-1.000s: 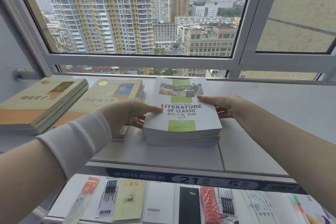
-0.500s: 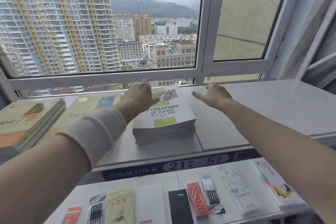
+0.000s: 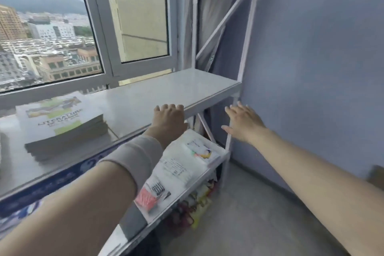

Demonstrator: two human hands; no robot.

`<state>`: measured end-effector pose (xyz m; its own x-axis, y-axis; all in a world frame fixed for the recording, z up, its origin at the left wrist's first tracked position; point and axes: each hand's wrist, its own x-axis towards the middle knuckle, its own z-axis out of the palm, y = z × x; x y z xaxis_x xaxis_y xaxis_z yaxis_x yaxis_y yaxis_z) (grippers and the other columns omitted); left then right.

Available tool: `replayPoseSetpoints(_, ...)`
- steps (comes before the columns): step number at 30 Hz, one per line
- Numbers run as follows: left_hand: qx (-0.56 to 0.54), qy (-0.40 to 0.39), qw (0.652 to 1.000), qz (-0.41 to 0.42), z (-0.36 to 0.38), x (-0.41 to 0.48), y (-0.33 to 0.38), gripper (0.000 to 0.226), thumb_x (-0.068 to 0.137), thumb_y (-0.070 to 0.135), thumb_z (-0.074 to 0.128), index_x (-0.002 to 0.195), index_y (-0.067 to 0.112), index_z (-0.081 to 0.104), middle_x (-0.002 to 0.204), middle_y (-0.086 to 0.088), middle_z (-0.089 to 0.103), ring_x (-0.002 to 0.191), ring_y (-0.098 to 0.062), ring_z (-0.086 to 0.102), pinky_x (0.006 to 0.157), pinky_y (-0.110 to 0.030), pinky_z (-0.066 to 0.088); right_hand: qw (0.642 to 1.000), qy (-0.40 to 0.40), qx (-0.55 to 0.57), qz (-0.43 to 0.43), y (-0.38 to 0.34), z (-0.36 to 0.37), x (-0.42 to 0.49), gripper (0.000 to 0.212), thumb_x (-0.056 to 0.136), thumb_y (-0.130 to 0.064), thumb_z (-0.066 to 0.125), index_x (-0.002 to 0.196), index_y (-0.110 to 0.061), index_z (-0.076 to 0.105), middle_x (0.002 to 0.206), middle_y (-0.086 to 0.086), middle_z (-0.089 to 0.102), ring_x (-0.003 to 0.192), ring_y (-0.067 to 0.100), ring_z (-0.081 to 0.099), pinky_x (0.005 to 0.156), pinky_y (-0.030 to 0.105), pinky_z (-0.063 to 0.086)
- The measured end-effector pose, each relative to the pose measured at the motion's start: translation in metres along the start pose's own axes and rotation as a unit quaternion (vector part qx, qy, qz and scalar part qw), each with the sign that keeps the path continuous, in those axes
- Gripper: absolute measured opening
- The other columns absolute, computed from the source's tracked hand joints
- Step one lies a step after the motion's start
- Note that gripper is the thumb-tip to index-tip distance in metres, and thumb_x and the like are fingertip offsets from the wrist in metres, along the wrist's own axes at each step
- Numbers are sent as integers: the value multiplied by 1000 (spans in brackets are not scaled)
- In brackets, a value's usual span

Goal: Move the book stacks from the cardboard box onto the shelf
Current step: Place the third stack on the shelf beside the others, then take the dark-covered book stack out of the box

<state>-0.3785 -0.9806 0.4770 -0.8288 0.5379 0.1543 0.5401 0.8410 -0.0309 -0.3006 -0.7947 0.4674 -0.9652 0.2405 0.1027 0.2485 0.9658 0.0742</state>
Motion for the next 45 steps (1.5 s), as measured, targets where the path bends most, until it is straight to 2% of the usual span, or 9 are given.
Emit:
replayPoseSetpoints(7,-76,-21,992,96,19,-12,227,51,92,37,49,135,10,43,139,-13,49,131,-32,42,107,-40,30,991,-24,-29,126,191,23,-144,64,96,-43,38,147,-8,20,155,9,24,146,29,9,118,40,12)
replayPoseSetpoints(11,-68,-62,981,173,39,-31,370,57,93,40,48,140,12,37,142,-12,45,133,-31,40,108,-39,28,975,-72,-19,211,300,45,-236,67,97,-45,34,149,-10,13,159,8,13,147,28,3,119,41,6)
replayPoseSetpoints(17,-57,-99,950,292,67,-55,545,54,95,40,43,141,12,35,140,-11,46,130,-30,42,104,-39,32,940,-102,-38,325,428,88,-348,67,96,-46,33,149,-9,15,158,10,13,146,30,6,119,42,7)
replayPoseSetpoints(22,-58,-128,926,351,101,-56,655,53,94,37,44,140,12,37,140,-11,47,130,-30,42,106,-39,31,914,-131,-20,384,511,126,-394,67,96,-46,32,149,-9,14,158,12,12,147,31,4,120,43,7)
replayPoseSetpoints(27,-63,-145,910,384,147,-20,751,45,94,34,44,133,12,42,135,-11,51,126,-30,46,101,-37,34,901,-155,-30,404,594,171,-395,66,97,-45,30,149,-9,12,159,11,11,147,29,2,120,42,4)
replayPoseSetpoints(34,-51,-205,900,381,224,43,845,49,95,36,42,138,11,40,138,-11,50,129,-29,45,107,-40,31,877,-215,4,430,695,242,-368,64,98,-43,29,150,-9,13,159,9,12,147,28,2,120,42,3)
replayPoseSetpoints(39,-67,-273,895,345,273,75,895,46,94,38,45,133,13,44,133,-9,53,124,-28,49,106,-39,38,865,-254,78,426,734,294,-355,64,98,-43,28,150,-10,12,159,9,13,147,27,4,119,40,4)
replayPoseSetpoints(45,-122,-407,883,200,349,88,926,48,92,39,49,132,14,43,130,-9,54,121,-28,52,101,-39,43,834,-300,197,420,774,369,-342,66,97,-46,30,150,-13,11,159,6,13,147,24,5,120,36,9)
